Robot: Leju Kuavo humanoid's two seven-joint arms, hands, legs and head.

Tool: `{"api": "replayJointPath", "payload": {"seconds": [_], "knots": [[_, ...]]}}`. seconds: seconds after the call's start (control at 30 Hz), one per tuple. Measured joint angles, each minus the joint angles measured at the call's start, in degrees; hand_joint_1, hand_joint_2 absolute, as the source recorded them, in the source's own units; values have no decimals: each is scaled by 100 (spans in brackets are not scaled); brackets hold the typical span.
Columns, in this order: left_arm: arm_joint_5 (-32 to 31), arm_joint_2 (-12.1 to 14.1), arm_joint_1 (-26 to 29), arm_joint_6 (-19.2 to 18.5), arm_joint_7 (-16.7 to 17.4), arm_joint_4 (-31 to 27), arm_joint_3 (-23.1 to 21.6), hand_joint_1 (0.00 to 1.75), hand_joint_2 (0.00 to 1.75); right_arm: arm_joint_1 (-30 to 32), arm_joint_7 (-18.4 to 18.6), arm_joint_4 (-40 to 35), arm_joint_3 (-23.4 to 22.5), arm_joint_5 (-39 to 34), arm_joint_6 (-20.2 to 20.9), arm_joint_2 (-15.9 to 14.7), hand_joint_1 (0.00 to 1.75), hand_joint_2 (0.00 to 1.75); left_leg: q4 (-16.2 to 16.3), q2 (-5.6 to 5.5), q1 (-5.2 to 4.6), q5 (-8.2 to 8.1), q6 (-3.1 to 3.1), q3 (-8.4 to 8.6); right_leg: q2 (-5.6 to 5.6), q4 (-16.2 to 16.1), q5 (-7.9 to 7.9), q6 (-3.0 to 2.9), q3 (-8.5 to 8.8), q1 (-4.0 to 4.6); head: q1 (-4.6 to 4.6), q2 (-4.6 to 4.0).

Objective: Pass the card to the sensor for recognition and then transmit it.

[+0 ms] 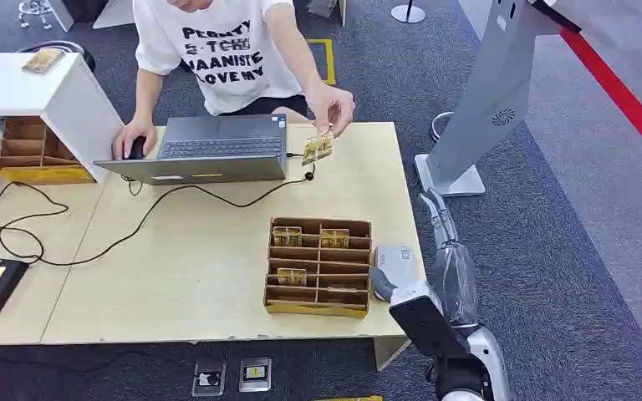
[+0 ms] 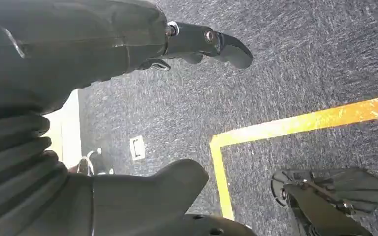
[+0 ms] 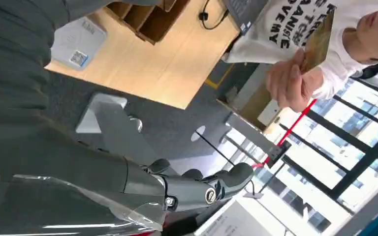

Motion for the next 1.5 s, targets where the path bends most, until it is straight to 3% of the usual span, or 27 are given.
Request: {"api": "replayJointPath", "payload": {"seconds": [0.33, 0.7, 1.5], "knots": [[-153, -4, -15, -26, 0, 0, -17, 0, 175, -623, 551, 0, 142, 1568, 271, 7, 0, 175, 0, 0, 0, 0, 0, 0, 0, 0, 0, 0, 1, 0, 2, 0], [-177, -4, -50, -26, 0, 0, -20, 0, 175, -1500, 728, 186, 579, 2625, 592, 37, 0, 175, 0, -2, 0, 1, 0, -3, -2, 2, 0, 0, 1, 0, 2, 0], [74, -7, -49, 101, 0, 0, -20, 0, 175, -2725, 385, 1749, 1598, 2610, 124, 586, 0, 175, 0, -12, 1, 3, -1, -7, -10, 3, 0, 0, 0, 1, 0, 0]]}}
